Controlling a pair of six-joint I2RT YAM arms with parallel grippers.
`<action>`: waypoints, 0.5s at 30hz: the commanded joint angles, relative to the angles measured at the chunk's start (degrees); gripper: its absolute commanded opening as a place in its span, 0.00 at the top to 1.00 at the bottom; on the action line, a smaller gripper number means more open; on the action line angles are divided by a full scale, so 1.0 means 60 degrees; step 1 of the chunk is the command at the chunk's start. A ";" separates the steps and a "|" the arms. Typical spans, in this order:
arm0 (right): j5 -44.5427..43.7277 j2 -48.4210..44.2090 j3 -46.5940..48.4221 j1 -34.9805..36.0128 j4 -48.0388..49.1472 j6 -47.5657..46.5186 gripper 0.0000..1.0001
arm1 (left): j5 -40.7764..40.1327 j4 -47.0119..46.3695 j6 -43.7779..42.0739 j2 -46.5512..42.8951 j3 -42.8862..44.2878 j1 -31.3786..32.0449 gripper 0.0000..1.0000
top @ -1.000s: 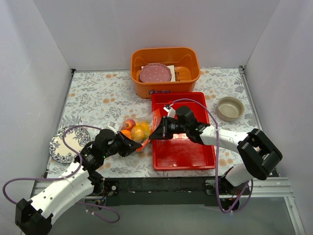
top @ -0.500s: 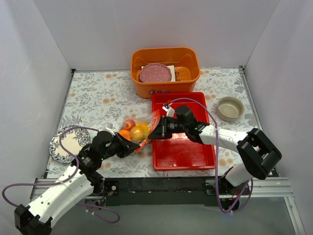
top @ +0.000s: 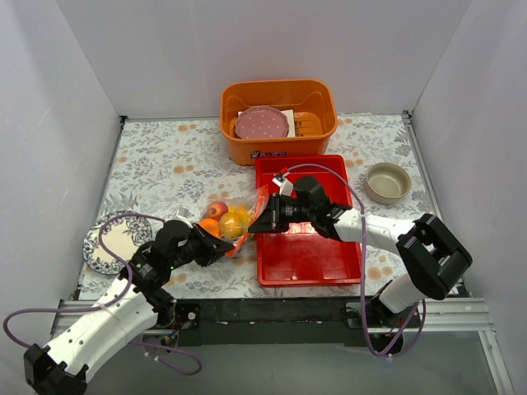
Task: Place the food in the zip-top bag and seal the zipper
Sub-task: Zip the zipper food storage bag at the center of the board.
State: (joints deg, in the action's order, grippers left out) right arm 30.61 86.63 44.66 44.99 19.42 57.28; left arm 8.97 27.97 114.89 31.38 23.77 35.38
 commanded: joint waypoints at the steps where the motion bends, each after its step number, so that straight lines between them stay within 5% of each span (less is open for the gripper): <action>1: -0.0282 0.0020 0.0422 -0.0277 0.0103 -0.0010 0.96 | -0.0191 0.0612 0.0539 -0.0146 0.0257 0.0007 1.00; 15: -0.0268 0.0020 0.0524 -0.0438 0.0133 0.0034 0.96 | -0.0280 0.0847 0.0598 -0.0425 0.0257 0.0007 1.00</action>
State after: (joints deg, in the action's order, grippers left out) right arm 30.85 86.67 45.08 44.14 19.42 57.30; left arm 8.03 29.76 114.89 29.36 23.77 35.38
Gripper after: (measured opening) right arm 0.080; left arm 0.011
